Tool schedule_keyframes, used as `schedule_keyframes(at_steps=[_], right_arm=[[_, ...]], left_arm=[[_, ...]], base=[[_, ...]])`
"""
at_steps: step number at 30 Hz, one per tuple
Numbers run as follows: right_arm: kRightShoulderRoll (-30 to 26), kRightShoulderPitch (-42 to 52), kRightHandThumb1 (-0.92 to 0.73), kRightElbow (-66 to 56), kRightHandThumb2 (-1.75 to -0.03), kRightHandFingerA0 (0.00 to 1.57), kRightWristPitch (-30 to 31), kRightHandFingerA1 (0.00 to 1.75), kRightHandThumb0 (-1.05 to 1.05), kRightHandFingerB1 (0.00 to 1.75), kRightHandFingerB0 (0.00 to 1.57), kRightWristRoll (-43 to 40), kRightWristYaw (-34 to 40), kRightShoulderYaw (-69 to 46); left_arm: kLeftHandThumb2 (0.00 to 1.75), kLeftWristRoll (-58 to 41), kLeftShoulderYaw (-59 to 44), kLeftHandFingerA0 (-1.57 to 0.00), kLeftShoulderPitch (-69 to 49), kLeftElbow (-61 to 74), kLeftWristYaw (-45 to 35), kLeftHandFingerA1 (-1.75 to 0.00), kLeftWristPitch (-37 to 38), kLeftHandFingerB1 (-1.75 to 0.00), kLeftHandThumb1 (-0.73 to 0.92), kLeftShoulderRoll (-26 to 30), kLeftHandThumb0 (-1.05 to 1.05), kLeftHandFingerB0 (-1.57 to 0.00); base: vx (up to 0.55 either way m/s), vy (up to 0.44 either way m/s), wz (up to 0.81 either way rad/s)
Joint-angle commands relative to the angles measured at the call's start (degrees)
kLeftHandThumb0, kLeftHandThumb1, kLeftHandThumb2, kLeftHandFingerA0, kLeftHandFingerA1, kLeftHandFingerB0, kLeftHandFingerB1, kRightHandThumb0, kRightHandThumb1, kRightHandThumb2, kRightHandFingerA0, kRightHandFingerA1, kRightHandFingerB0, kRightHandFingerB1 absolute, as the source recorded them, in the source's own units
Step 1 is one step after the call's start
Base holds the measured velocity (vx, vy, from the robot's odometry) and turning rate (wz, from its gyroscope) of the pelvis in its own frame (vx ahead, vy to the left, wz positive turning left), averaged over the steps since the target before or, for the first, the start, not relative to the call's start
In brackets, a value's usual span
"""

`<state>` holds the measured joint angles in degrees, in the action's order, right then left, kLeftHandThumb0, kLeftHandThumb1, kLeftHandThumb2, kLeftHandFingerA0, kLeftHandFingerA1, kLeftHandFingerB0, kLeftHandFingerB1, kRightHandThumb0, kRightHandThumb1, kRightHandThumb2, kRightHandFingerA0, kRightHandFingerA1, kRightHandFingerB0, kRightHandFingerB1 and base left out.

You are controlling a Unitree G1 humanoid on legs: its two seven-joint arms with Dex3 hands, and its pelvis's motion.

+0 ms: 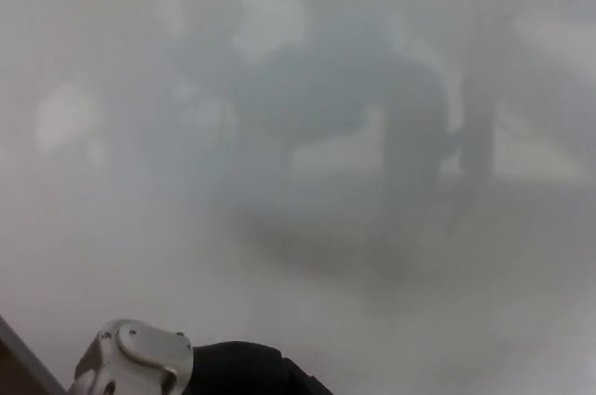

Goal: A magnetic marker holder is on the left hand side of the white board, the robot put the index and middle finger into the opening of the container and pull off the magnetic holder and hand it to a human on the left hand side.

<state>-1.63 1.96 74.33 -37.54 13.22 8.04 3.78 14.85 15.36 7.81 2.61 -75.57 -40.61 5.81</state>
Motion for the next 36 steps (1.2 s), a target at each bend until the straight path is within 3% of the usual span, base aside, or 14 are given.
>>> schedule_keyframes(at_steps=[1,3,4,7,8,10,18,20,21,24,25,32,33,36], right_arm=[[-0.68,-1.16,-0.79,-0.07,-0.66,0.82,0.45,0.49,-0.45,0.29,0.22,-0.01,0.44,-0.11],[-0.69,-1.22,-0.79,-0.10,-0.66,0.82,0.42,0.49,-0.45,0.29,0.22,-0.02,0.51,-0.13],[-0.75,-1.73,-0.79,-0.10,-0.66,0.79,0.28,0.49,-0.46,0.29,0.21,-0.43,0.05,-0.46],[-0.72,-1.79,-0.79,-0.07,-0.66,0.79,0.22,0.49,-0.46,0.29,0.21,-0.60,-0.22,-0.58],[-0.72,-1.92,-0.78,-0.04,-0.66,0.80,0.25,0.50,-0.44,0.29,0.22,-0.81,-0.57,-0.73],[-0.71,-2.09,-0.78,-0.01,-0.66,0.80,0.30,0.50,-0.44,0.29,0.22,-1.07,-1.01,-0.93],[-0.64,-2.90,-0.79,-0.04,-0.66,0.79,0.68,0.49,-0.46,0.29,0.21,-0.63,-0.89,-0.55],[-0.66,-2.93,-0.78,-0.02,-0.65,0.80,0.68,0.49,-0.48,0.28,0.21,-0.61,-0.87,-0.54],[-0.62,-2.98,-0.78,-0.02,-0.65,0.81,0.86,0.49,-0.47,0.29,0.22,-0.54,-0.75,-0.48],[-0.56,-3.06,-0.78,0.00,-0.65,0.81,1.12,0.49,-0.47,0.29,0.22,-0.44,-0.56,-0.38],[-0.56,-3.23,-0.78,-0.03,-0.65,0.80,1.10,0.49,-0.48,0.28,0.22,-0.40,-0.59,-0.35],[-0.55,-3.71,-0.78,-0.03,-0.64,0.79,0.70,0.48,-0.48,0.28,0.22,-0.48,-0.75,-0.41],[-0.62,-3.93,-0.79,-0.06,-0.65,0.80,0.98,0.49,-0.46,0.29,0.22,-0.23,-0.29,-0.25],[-0.76,-4.29,-0.79,-0.06,-0.65,0.80,1.34,0.50,-0.46,0.29,0.22,0.22,0.50,0.05]], left_arm=[[1.04,-33.69,-17.61,-1.05,-12.24,1.30,-9.39,-1.32,-9.15,-0.75,0.48,-12.47,-0.65,-0.76],[1.04,-34.49,-18.25,-1.05,-12.79,0.79,-9.80,-1.32,-8.86,-0.75,0.48,-12.95,-0.65,-0.76],[0.77,-36.83,-20.49,-0.71,-14.83,-0.51,-10.82,-1.75,-8.05,-0.58,0.61,-14.41,-0.64,-0.83],[0.77,-37.36,-21.00,-0.71,-15.49,-0.79,-11.37,-1.75,-7.33,-0.58,0.61,-14.60,-0.64,-0.83],[0.88,-38.81,-22.86,-0.76,-17.49,0.21,-10.87,-1.66,-8.90,-0.72,0.73,-15.35,-0.54,-0.84],[0.88,-40.65,-25.15,-0.76,-19.98,1.45,-10.23,-1.66,-10.84,-0.72,0.73,-16.26,-0.54,-0.84],[0.70,-43.67,-30.31,-0.78,-23.35,1.75,-6.58,-1.57,-15.92,-0.69,0.77,-19.96,-0.62,-0.77],[0.64,-43.80,-30.75,-0.83,-24.35,1.96,-5.90,-1.44,-16.40,-0.73,0.83,-20.37,-0.62,-0.78],[0.65,-43.76,-30.96,-0.87,-25.01,2.45,-5.33,-1.24,-16.58,-0.74,0.83,-20.67,-0.61,-0.78],[0.65,-43.98,-31.35,-0.87,-25.95,3.38,-4.31,-1.24,-17.05,-0.74,0.83,-21.14,-0.61,-0.78],[0.64,-44.23,-31.15,-0.90,-27.08,3.45,-4.60,-0.91,-16.51,-0.67,0.81,-21.68,-0.64,-0.78],[0.65,-46.18,-31.89,-0.90,-30.65,5.60,-0.99,-0.91,-17.84,-0.68,0.83,-24.52,-0.64,-0.82],[0.64,-46.91,-34.41,-0.80,-32.42,9.64,4.27,-0.85,-22.14,-0.42,0.82,-28.02,-0.55,-0.69],[0.66,-48.63,-38.63,-0.77,-35.49,16.52,13.21,-0.72,-28.84,-0.39,0.85,-33.73,-0.54,-0.61]], base=[[0.00,0.000,0.00],[0.00,0.000,0.00],[0.00,0.000,0.00],[0.00,0.000,0.00],[0.00,0.000,0.00],[0.00,0.000,0.00],[0.00,0.000,0.00],[0.00,0.000,0.00],[0.00,0.000,0.00],[0.00,0.000,0.00],[0.00,0.000,0.00],[0.00,0.000,0.00],[0.00,0.000,0.00],[0.00,0.000,0.00]])
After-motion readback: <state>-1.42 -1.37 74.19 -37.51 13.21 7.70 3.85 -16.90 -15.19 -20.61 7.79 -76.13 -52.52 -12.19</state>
